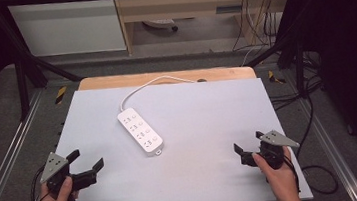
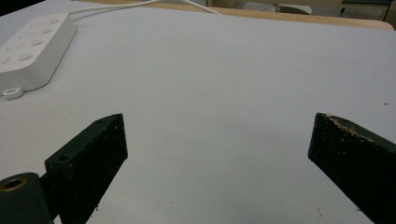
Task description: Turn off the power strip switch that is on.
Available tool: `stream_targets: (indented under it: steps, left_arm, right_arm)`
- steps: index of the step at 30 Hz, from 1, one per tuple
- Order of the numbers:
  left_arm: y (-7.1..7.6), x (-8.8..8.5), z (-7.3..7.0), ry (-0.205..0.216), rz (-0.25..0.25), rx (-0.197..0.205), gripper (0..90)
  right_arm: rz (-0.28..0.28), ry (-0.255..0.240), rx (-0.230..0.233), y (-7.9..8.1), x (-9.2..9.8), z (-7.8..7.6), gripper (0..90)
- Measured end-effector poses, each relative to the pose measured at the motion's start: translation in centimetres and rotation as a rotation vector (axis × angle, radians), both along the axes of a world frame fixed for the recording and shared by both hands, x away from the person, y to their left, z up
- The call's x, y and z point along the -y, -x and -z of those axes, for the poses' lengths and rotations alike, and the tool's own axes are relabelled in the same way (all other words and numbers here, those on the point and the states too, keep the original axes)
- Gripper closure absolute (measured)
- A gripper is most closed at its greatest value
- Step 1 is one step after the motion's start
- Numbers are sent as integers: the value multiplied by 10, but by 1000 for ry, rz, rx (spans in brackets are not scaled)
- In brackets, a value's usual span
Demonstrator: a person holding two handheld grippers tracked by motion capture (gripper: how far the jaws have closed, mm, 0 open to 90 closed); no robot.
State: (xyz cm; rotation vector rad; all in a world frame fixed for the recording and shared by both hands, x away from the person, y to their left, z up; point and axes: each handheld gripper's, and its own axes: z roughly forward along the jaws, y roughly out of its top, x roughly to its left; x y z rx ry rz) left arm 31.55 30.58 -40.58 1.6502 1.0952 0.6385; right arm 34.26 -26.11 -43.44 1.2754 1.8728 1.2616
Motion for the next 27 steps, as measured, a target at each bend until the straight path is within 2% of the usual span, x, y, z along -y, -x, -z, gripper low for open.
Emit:
stream_targets:
  steps: [8, 16, 20, 22, 27]
  left_arm:
    - [1, 2, -2, 3, 16, 5, 61]
    - [3, 4, -4, 11, 32, -2, 66]
    - [4, 9, -9, 17, 29, -5, 67]
    - [2, 16, -18, 7, 34, -2, 68]
    - [-5, 22, -30, 2, 43, 6, 66]
  right_arm:
    - [-14, 21, -34, -1, -3, 3, 47]
    - [-31, 57, -31, -2, -10, 6, 57]
    - [-60, 60, -39, -2, -15, 7, 80]
    - [-67, 66, -29, -2, -17, 7, 93]
    - [-95, 57, -47, -4, -19, 6, 52]
